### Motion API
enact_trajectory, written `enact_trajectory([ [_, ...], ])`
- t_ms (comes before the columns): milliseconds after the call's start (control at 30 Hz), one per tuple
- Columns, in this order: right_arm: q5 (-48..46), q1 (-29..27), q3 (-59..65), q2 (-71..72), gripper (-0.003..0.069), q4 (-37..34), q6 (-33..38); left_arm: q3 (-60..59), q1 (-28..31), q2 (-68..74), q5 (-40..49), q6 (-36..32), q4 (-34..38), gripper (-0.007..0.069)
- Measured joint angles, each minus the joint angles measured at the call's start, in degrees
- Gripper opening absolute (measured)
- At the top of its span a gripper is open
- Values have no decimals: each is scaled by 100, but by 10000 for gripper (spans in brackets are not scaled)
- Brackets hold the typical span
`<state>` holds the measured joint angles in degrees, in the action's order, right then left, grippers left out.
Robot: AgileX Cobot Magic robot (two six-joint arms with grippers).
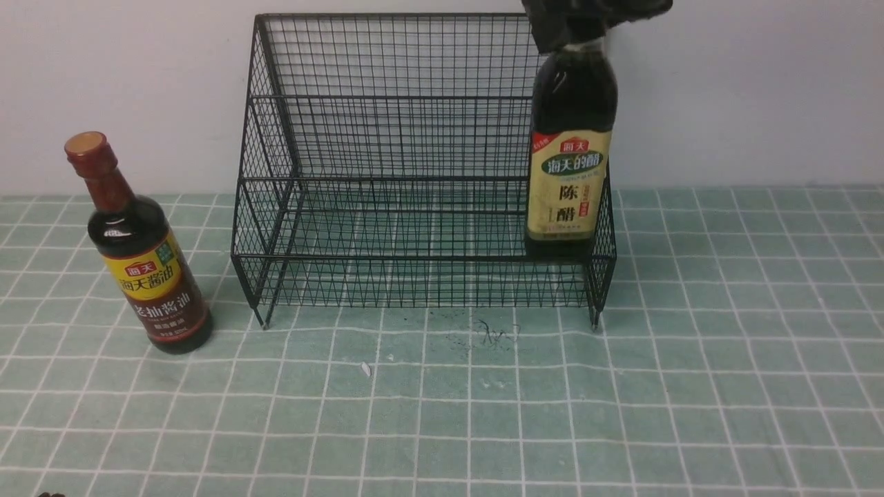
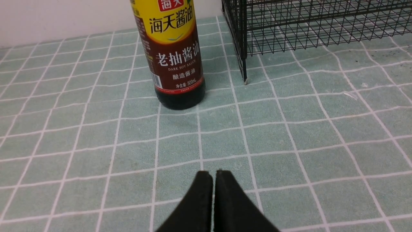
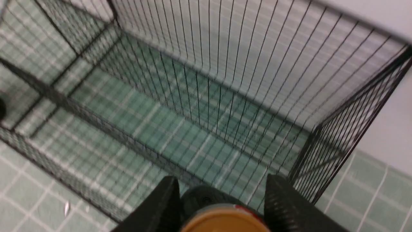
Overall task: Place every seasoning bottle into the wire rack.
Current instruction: Use the right arm to put the condiment bottle back on the shelf
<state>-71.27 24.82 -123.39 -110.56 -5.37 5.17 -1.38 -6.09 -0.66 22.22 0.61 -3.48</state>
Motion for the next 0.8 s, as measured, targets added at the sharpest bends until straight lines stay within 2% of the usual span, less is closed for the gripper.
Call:
enact_trajectory([
  [167,-364,0,0,-260,318,-145,0,0,0,0,0,0,0,-6],
  [433,-245,0,-19,-386,321,-192,0,0,0,0,0,0,0,-6],
  [533,-214,0,-26,-377,369,-225,0,0,0,0,0,0,0,-6],
  [633,-186,0,-26,-234,463,-211,0,0,0,0,0,0,0,-6],
  [700,-186,0,-26,-81,489,-126,-19,0,0,0,0,0,0,-6],
  [800,-186,0,-26,326,489,198,-290,0,0,0,0,0,0,-6],
])
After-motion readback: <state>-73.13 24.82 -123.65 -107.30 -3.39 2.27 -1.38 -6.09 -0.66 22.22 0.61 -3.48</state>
